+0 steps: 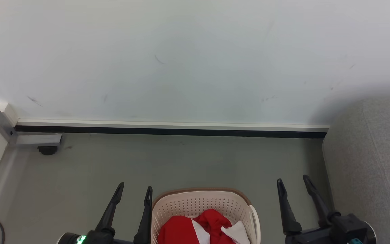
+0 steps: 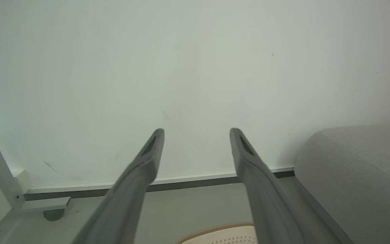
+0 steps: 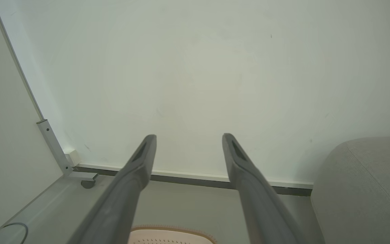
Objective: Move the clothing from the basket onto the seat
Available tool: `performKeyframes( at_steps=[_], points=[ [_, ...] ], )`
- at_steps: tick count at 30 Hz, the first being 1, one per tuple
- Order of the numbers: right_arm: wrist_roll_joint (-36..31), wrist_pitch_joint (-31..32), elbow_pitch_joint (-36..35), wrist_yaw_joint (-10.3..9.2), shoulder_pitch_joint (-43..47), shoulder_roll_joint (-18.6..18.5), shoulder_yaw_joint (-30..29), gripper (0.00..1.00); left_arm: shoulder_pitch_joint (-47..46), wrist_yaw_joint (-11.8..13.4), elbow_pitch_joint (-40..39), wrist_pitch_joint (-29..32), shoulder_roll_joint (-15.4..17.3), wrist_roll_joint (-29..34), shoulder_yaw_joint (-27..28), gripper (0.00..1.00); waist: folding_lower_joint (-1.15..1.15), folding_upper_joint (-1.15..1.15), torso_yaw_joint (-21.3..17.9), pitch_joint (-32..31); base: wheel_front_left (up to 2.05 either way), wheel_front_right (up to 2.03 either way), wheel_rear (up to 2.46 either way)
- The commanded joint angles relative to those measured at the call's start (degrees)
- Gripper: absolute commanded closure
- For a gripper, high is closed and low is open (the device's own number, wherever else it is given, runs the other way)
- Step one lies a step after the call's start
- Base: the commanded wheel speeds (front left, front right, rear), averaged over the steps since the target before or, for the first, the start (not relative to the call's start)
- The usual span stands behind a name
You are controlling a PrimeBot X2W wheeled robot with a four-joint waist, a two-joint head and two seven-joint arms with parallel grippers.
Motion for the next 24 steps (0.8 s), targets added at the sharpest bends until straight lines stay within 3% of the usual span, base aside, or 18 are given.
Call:
performKeyframes(
  at_steps=[1, 13, 24],
  points=[
    [-0.6, -0.1, -0.3, 0.04, 0.5, 0.2, -0.5, 0.0, 0.6, -0.3, 0.4, -0.3, 0.2, -0.3, -0.1, 0.0, 0.0, 0.0, -0.1, 0.1, 0.0, 0.0, 0.0],
    [-0.8, -0.1, -1.6, 0.04, -1.3, 0.5, -2.6, 0.0, -2.2, -3.4, 8.2, -0.2, 0.2, -2.5, -1.1, 0.0, 0.0, 0.0, -1.3, 5.1, 0.0, 0.0, 0.0],
    [-0.3, -0.1, -3.5, 0.04, -6.3, 0.5, -3.0, 0.0, -10.0, -6.3, 17.4, -0.2, 0.3, 0.8, -3.2, 0.0, 0.0, 0.0, -3.8, 13.9, 0.0, 0.0, 0.0]
  ],
)
